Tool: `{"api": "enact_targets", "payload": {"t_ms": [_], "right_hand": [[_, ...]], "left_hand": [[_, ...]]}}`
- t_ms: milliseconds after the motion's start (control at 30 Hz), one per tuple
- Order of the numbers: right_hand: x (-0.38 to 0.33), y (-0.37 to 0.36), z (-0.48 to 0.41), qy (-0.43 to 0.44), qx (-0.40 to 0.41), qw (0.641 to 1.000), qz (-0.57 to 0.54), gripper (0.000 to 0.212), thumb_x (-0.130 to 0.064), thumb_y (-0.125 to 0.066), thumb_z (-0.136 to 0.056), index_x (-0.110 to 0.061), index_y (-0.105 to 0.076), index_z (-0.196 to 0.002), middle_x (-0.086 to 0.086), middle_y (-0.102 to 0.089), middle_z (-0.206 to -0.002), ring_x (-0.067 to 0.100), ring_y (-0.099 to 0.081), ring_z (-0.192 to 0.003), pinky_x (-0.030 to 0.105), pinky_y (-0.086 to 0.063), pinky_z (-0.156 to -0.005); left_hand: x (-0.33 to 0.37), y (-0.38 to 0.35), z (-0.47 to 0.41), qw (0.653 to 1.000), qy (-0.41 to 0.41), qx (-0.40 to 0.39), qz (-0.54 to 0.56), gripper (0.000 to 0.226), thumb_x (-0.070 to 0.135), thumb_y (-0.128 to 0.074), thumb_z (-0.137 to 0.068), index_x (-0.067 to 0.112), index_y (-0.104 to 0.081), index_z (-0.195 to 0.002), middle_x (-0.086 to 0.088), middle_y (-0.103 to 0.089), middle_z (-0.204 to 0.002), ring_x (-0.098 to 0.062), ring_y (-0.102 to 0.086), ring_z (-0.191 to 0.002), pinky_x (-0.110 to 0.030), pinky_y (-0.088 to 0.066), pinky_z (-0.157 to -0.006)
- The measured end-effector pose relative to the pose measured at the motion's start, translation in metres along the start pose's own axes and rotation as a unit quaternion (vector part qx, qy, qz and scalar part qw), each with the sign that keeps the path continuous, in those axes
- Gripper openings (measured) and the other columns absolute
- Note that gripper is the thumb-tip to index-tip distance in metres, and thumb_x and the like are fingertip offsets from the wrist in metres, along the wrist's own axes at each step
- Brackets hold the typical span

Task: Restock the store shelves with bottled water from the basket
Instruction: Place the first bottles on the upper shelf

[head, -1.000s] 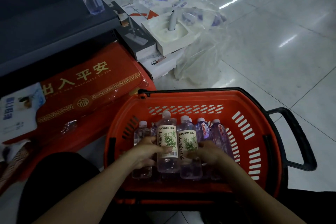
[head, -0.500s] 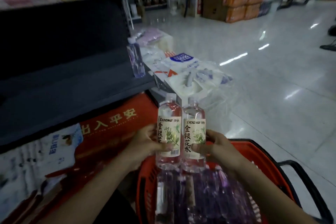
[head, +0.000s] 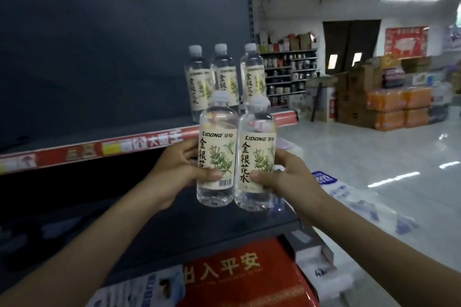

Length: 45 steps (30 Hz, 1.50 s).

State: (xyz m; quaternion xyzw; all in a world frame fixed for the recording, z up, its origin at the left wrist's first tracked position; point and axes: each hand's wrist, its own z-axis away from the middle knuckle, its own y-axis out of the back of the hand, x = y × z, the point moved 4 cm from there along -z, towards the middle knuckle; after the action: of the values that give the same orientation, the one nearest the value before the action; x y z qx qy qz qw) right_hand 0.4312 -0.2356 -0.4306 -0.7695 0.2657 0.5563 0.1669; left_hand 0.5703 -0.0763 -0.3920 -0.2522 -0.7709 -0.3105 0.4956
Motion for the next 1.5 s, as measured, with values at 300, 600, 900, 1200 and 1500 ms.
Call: {"api": "enact_targets", "payload": {"t_ms": [300, 600, 900, 1200, 1500], "right_hand": [[-0.068, -0.099, -0.107, 0.115, -0.028, 0.991, 0.064, 0.039, -0.007, -0.075, -0.083, -0.01, -0.058, -0.118, -0.002, -0.071, -0.103, 0.016, -0.071, -0.095, 0.031, -0.06, -0.082], [-0.079, -0.17, -0.173, 0.146, -0.011, 0.98, 0.136, 0.057, -0.015, -0.072, -0.086, -0.008, -0.042, -0.134, 0.006, -0.063, -0.108, 0.023, -0.066, -0.089, 0.016, -0.051, -0.06], [-0.06, -0.184, -0.221, 0.163, 0.009, 0.964, 0.208, 0.038, -0.026, -0.061, -0.095, -0.008, -0.042, -0.122, 0.006, -0.061, -0.106, 0.007, -0.055, -0.072, 0.014, -0.037, -0.051], [-0.048, -0.189, -0.22, 0.174, 0.016, 0.938, 0.3, 0.073, -0.034, -0.063, -0.093, -0.01, -0.019, -0.146, 0.005, -0.056, -0.095, 0.018, -0.06, -0.081, 0.023, -0.045, -0.061], [-0.042, -0.186, -0.189, 0.255, 0.069, 0.888, 0.376, 0.073, 0.001, -0.06, -0.09, -0.016, -0.02, -0.149, 0.014, -0.051, -0.131, 0.025, -0.06, -0.102, 0.027, -0.045, -0.074]], "left_hand": [[0.037, 0.118, -0.057, 0.994, -0.04, 0.102, -0.016, 0.062, 0.0, -0.083, -0.052, 0.023, -0.067, -0.107, -0.002, -0.076, -0.104, -0.023, -0.072, -0.097, -0.043, -0.058, -0.082], [0.023, 0.19, -0.103, 0.99, -0.023, 0.138, 0.0, 0.063, -0.001, -0.08, -0.057, 0.016, -0.062, -0.116, -0.007, -0.074, -0.109, -0.027, -0.07, -0.101, -0.044, -0.058, -0.078], [-0.004, 0.202, -0.139, 0.992, -0.013, 0.124, 0.001, 0.069, 0.009, -0.077, -0.071, 0.022, -0.048, -0.132, 0.001, -0.071, -0.112, -0.021, -0.066, -0.106, -0.049, -0.051, -0.094], [-0.015, 0.201, -0.146, 0.988, 0.011, 0.134, -0.08, 0.085, 0.013, -0.084, -0.063, 0.019, -0.041, -0.137, -0.003, -0.064, -0.123, -0.025, -0.062, -0.114, -0.05, -0.049, -0.098], [-0.02, 0.195, -0.153, 0.972, 0.039, 0.17, -0.158, 0.062, 0.02, -0.083, -0.071, 0.027, -0.047, -0.12, -0.004, -0.07, -0.109, -0.024, -0.07, -0.098, -0.05, -0.052, -0.094]]}}
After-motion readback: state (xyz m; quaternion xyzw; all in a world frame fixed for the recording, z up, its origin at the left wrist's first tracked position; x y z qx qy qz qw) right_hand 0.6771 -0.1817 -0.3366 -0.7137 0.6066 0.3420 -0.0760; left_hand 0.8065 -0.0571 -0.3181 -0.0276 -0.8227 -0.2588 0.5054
